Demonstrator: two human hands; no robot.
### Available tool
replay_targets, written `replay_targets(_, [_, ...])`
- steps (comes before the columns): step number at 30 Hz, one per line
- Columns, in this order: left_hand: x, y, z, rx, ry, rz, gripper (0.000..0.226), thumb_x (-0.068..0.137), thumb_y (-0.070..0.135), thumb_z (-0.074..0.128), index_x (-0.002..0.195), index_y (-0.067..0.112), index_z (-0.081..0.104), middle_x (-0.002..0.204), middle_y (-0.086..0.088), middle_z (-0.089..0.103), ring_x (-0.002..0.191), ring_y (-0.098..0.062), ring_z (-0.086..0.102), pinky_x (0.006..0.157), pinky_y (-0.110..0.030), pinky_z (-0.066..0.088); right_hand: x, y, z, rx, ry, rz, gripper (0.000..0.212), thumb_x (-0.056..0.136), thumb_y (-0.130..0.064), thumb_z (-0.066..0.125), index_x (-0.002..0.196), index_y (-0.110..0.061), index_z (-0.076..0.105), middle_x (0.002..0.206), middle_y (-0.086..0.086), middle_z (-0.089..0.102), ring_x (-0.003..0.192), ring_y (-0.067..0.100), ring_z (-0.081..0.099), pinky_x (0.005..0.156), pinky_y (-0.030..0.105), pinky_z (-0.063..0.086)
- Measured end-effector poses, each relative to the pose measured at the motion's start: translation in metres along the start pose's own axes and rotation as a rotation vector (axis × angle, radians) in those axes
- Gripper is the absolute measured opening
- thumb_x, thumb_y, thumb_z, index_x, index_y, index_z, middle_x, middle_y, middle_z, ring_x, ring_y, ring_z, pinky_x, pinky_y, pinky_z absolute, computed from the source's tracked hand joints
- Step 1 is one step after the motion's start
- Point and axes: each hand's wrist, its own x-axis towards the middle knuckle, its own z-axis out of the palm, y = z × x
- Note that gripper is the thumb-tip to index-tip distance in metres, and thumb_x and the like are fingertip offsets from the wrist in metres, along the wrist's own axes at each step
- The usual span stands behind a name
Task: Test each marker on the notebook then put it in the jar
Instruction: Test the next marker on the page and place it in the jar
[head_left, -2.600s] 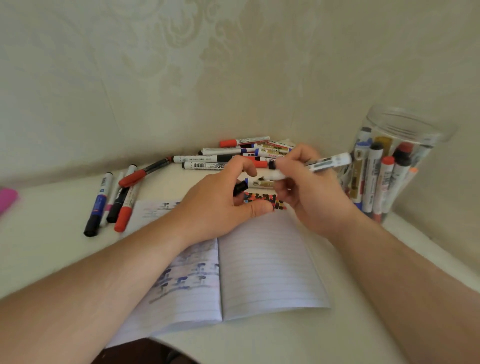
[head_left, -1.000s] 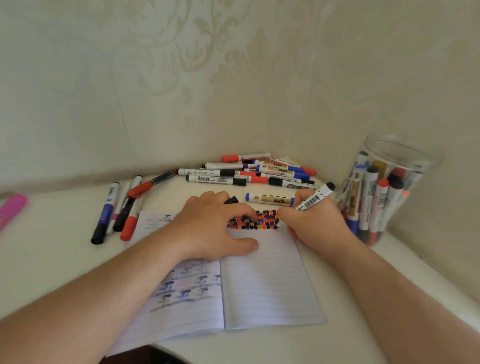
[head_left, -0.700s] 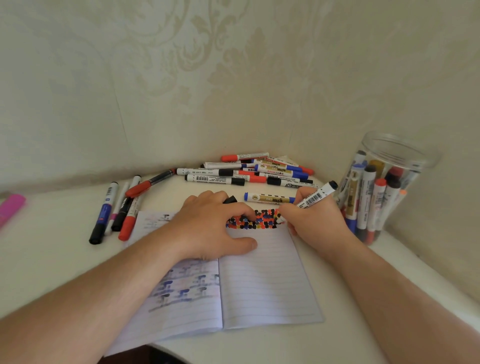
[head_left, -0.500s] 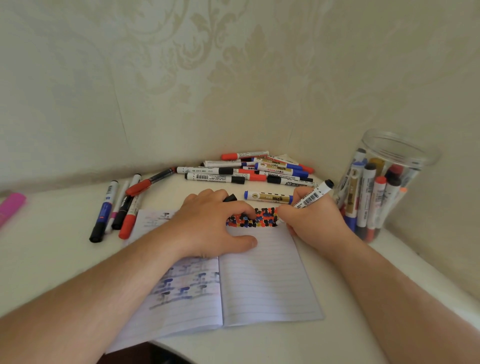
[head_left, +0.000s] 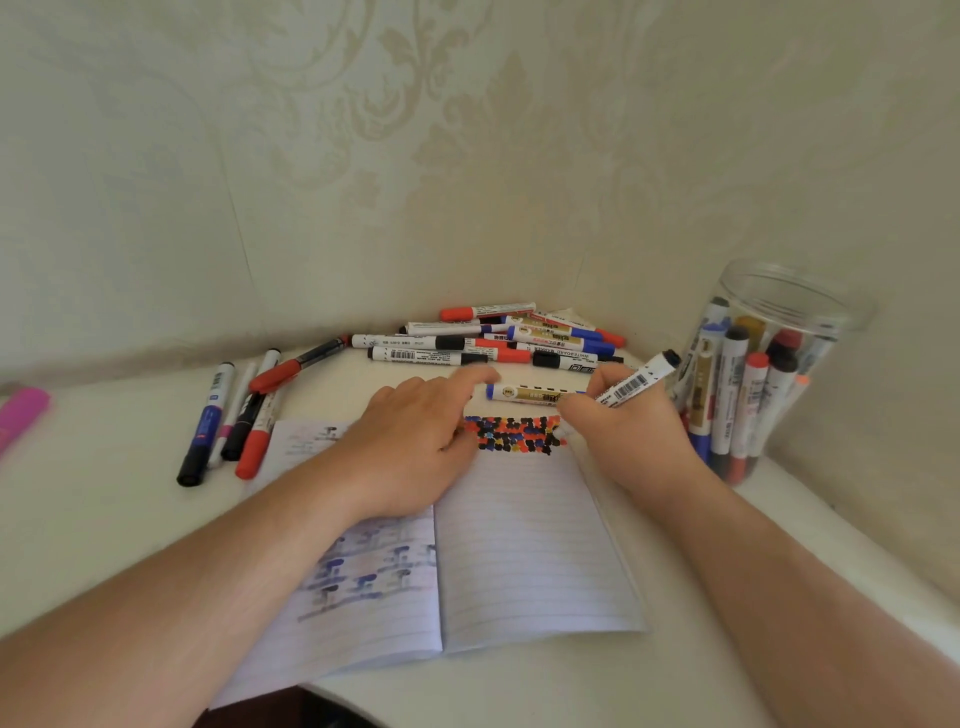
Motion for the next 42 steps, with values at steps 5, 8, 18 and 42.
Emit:
replay_targets(5, [-0.001,-0.007,0.003,-0.279,0.068,-0.028,0.030,0.108,0.023,0.048,0.124,0.035,0.026,0.108,0.021,0.067,0.098,0.002,0.063,0.087,-0.023,0.048,-0.005,-0.012,-0.006,0.620,-0.202,-0.111,0.016,0.084,-0.015,0.080,0.081,-0.023,0.067,0.067,-0.002,0.058,0.056,0.012,0.048,0.053,0.022,0.043])
replay_targets(8, [-0.002,-0.010,0.001,-0.331,0.076,-0.041,0.022,0.105,0.026,0.055,0.109,0.035,0.035,0.109,0.024,0.071,0.097,0.007,0.065,0.085,-0.023,0.050,-0.006,-0.013,-0.002,0.713,-0.312,-0.042,0.025,0.096,-0.005,0.067,0.085,-0.025,0.079,0.076,0.007,0.066,0.069,0.019,0.060,0.063,0.027,0.051])
replay_targets(18, [-0.003,-0.004,-0.001,-0.269,0.076,0.001,0.021,0.103,0.034,0.059,0.106,0.040,0.039,0.114,0.018,0.072,0.105,-0.005,0.065,0.094,-0.041,0.052,-0.005,-0.013,0.001,0.588,-0.310,0.015,0.023,0.103,-0.001,0.055,0.098,-0.008,0.077,0.076,0.014,0.069,0.067,0.021,0.063,0.059,0.029,0.051])
replay_targets(42, [-0.010,0.006,-0.002,-0.013,0.116,0.097,0.049,0.070,0.066,0.081,0.081,0.035,0.044,0.075,0.015,0.060,0.073,-0.003,0.055,0.064,-0.021,0.040,-0.004,-0.016,0.021,0.490,-0.129,-0.040,0.061,0.092,-0.003,0.077,0.135,-0.023,0.040,0.081,0.023,0.073,0.067,0.027,0.075,0.068,0.037,0.062])
